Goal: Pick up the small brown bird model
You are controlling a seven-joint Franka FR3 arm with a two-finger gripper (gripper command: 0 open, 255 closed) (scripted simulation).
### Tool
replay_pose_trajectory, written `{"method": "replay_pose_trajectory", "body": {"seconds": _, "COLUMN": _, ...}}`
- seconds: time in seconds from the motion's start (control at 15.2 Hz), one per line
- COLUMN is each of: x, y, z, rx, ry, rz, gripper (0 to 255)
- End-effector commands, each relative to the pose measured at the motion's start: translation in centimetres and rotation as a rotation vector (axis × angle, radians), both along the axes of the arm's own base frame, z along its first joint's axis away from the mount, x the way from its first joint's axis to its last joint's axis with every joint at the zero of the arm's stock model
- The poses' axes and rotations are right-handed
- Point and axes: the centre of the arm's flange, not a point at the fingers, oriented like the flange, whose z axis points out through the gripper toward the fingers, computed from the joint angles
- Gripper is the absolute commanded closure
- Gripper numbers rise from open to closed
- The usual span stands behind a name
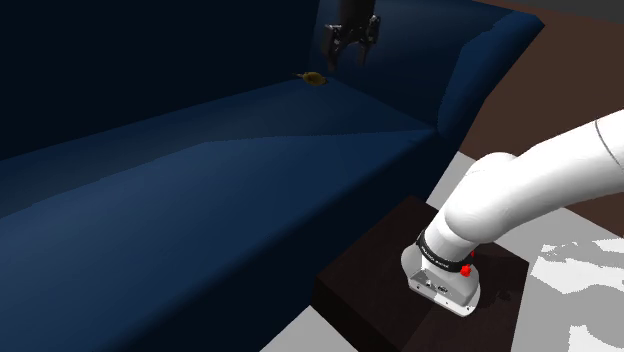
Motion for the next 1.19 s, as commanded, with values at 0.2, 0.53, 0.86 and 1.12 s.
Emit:
{"method": "replay_pose_trajectory", "body": {"seconds": 0.2, "x": 7.0, "y": -2.8, "z": -1.6, "rx": 0.049, "ry": 0.055, "rz": -0.162, "gripper": 0}}
{"method": "replay_pose_trajectory", "body": {"seconds": 0.53, "x": 13.5, "y": -6.6, "z": -3.6, "rx": 0.099, "ry": 0.109, "rz": -0.322, "gripper": 0}}
{"method": "replay_pose_trajectory", "body": {"seconds": 0.86, "x": 19.2, "y": -11.3, "z": -6.1, "rx": 0.148, "ry": 0.163, "rz": -0.482, "gripper": 0}}
{"method": "replay_pose_trajectory", "body": {"seconds": 1.12, "x": 23.1, "y": -15.5, "z": -8.5, "rx": 0.187, "ry": 0.207, "rz": -0.610, "gripper": 0}}
